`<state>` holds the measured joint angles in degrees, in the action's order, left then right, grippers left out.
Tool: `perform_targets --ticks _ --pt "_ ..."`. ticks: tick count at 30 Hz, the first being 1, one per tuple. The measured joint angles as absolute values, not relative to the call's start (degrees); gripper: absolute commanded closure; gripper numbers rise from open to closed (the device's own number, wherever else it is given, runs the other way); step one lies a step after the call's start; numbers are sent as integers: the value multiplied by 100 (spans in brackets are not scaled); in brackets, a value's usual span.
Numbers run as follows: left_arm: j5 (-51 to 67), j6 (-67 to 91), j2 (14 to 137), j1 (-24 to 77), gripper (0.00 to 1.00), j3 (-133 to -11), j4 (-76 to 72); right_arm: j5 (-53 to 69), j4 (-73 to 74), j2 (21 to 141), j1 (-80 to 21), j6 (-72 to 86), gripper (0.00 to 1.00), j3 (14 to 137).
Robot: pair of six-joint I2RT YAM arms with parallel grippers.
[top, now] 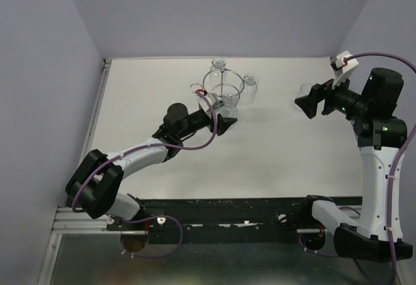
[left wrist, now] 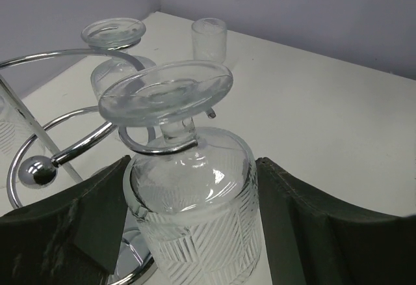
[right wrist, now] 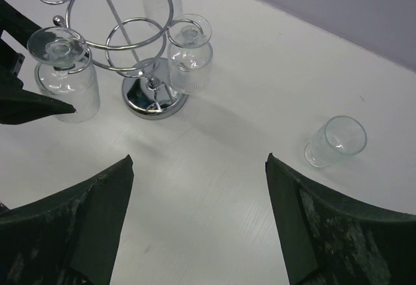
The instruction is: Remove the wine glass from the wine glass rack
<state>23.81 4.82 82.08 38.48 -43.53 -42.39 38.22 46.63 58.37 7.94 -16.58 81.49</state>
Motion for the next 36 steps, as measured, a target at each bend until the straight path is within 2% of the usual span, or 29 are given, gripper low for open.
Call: perform_targets --ticks 23,36 --pt "2895 344 7789 4062 100 -4128 -4163 3824 4685 5734 794 -1662 10 8001" --pt "3146 -1061 6184 4018 100 -3948 -2506 3671 4381 5822 760 -1643 12 7780"
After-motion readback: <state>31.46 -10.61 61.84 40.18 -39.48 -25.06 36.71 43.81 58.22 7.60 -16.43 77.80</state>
